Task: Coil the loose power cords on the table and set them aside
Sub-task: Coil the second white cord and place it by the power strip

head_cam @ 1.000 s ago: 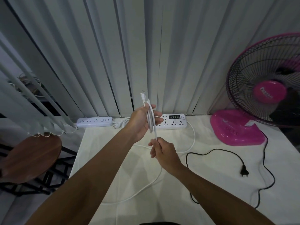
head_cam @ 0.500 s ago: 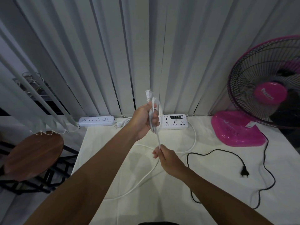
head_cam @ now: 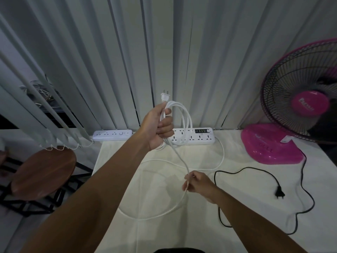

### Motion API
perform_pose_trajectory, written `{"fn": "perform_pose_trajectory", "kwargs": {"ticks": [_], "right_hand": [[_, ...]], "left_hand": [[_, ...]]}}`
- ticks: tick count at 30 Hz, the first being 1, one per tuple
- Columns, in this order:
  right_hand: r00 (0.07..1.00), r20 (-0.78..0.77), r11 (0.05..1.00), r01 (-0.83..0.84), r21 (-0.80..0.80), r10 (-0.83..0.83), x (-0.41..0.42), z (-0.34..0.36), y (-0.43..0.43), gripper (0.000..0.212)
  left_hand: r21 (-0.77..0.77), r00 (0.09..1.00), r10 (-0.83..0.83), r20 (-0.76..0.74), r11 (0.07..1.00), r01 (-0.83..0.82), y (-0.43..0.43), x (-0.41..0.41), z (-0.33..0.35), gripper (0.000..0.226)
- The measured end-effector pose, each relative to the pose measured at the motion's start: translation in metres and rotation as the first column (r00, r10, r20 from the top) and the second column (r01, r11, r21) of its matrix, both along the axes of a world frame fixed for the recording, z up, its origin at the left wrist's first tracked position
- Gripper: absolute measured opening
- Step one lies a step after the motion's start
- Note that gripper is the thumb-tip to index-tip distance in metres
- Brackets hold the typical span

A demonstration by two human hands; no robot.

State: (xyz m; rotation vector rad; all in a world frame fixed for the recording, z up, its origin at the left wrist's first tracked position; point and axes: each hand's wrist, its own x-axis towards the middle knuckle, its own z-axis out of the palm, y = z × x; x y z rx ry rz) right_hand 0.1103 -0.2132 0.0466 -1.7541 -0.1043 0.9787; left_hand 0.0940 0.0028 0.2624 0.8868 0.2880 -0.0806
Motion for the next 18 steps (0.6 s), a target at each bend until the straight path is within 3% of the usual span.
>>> {"fn": "perform_pose_trajectory", "kwargs": {"ticks": [3, 6, 10, 12, 14, 16, 18], "right_hand": [[0.963, 0.067, 0.964, 0.264, -0.044, -0.261, 0.013, 0.007, 0.002, 0.031], [0.884, 0.235, 0.889, 0.44, -0.131, -0.403, 0.031, 0.025, 0.005, 0.044], [0.778, 0.335, 0.796, 0.594, -0.116, -0.531, 0.062, 0.07, 0.017, 0.054], [0.747, 0.297, 0.773, 0.632, -0.044, -0.594, 0.075, 0.096, 0.025, 0.054], [0.77, 0.26, 0.804, 0.592, 0.047, -0.582, 0.081, 0.119, 0.034, 0.036], [0.846, 0.347, 0.91, 0.411, 0.059, -0.405, 0.076, 0.138, 0.043, 0.007], [0.842, 0.511, 0.979, 0.203, -0.009, -0.17, 0.063, 0.15, 0.052, 0.02]], "left_hand": [[0.101, 0.997, -0.081, -0.003, 0.992, 0.081, 0.007, -0.002, 0.005, 0.04], [0.224, 0.976, -0.216, -0.034, 0.95, 0.218, 0.014, -0.006, 0.005, 0.042], [0.579, 0.954, -0.266, -0.135, 0.76, 0.294, 0.014, -0.009, -0.012, 0.043], [0.644, 0.957, -0.231, -0.173, 0.709, 0.288, 0.01, -0.008, -0.024, 0.046], [0.634, 0.966, -0.17, -0.193, 0.73, 0.255, 0.002, -0.008, -0.037, 0.05], [0.595, 0.98, -0.078, -0.185, 0.784, 0.175, -0.011, -0.006, -0.05, 0.048], [0.549, 0.984, 0.049, -0.171, 0.834, 0.054, -0.024, -0.003, -0.063, 0.044]]}}
